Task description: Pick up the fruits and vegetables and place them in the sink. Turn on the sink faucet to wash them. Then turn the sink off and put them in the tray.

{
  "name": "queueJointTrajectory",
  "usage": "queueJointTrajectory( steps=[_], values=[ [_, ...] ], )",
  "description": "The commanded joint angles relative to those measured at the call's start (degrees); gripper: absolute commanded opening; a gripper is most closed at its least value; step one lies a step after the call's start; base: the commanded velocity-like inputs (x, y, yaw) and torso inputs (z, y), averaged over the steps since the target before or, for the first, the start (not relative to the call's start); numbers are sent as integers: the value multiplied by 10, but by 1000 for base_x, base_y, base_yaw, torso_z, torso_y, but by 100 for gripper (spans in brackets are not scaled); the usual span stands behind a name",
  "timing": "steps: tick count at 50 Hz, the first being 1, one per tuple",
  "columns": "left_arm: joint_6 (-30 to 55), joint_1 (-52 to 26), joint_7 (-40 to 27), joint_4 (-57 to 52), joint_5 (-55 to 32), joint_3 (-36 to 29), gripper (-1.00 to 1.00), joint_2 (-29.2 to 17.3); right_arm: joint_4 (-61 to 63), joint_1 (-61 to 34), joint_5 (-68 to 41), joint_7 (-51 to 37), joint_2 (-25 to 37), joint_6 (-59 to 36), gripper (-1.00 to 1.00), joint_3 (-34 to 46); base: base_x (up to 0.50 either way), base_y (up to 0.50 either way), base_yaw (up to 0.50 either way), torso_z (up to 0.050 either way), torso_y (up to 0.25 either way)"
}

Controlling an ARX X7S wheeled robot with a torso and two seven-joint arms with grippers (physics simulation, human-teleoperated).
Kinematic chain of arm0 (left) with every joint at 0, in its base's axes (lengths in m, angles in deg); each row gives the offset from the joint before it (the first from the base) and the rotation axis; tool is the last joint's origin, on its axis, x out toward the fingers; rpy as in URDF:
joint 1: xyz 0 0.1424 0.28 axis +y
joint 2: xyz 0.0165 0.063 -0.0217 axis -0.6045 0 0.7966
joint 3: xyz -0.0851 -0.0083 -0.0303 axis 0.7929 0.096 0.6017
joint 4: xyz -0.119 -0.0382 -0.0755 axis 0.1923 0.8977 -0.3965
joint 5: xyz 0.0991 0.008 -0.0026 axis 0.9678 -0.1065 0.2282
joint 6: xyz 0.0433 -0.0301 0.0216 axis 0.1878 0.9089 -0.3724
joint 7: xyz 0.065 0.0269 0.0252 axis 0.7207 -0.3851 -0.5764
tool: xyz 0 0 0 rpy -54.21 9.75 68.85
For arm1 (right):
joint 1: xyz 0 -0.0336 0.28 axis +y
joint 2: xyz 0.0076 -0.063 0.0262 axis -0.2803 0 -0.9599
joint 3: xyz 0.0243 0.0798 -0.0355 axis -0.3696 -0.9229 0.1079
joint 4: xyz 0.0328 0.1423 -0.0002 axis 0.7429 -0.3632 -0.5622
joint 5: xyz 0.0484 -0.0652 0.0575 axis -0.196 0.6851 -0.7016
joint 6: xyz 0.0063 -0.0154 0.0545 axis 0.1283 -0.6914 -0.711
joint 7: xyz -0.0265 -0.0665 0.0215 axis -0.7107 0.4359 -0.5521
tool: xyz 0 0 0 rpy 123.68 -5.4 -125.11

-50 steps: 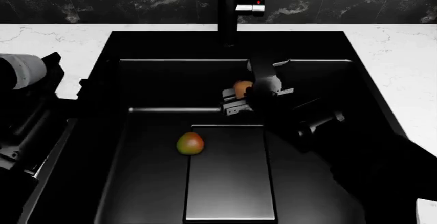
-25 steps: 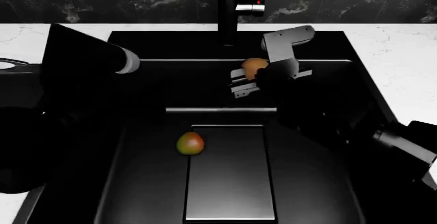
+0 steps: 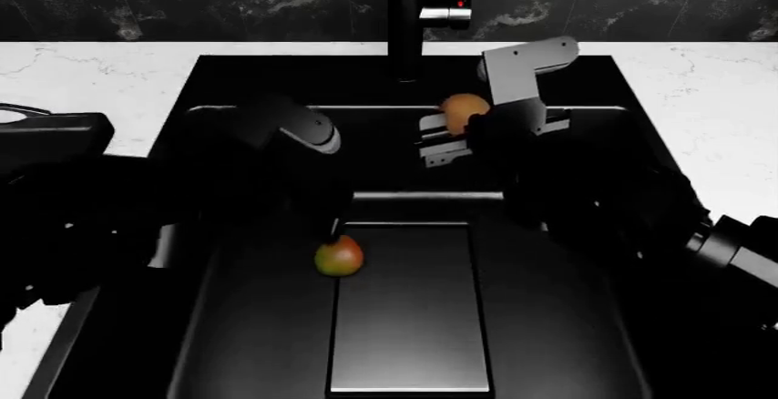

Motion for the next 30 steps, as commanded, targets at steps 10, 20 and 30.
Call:
queueJointTrajectory(
  steps=[10, 20, 30],
  values=[
    [68, -36, 172, 144, 52, -73, 100, 66, -35, 5, 10, 18, -14, -5, -100, -4, 0, 0, 0, 0, 0],
    [95, -62, 227, 176, 76, -101, 100, 85, -52, 12, 10, 28, -22, -4, -100, -4, 0, 0, 0, 0, 0],
    [102, -57, 234, 157, 77, -110, 100, 87, -53, 11, 12, 27, -21, -6, -100, -5, 0, 0, 0, 0, 0]
  ],
)
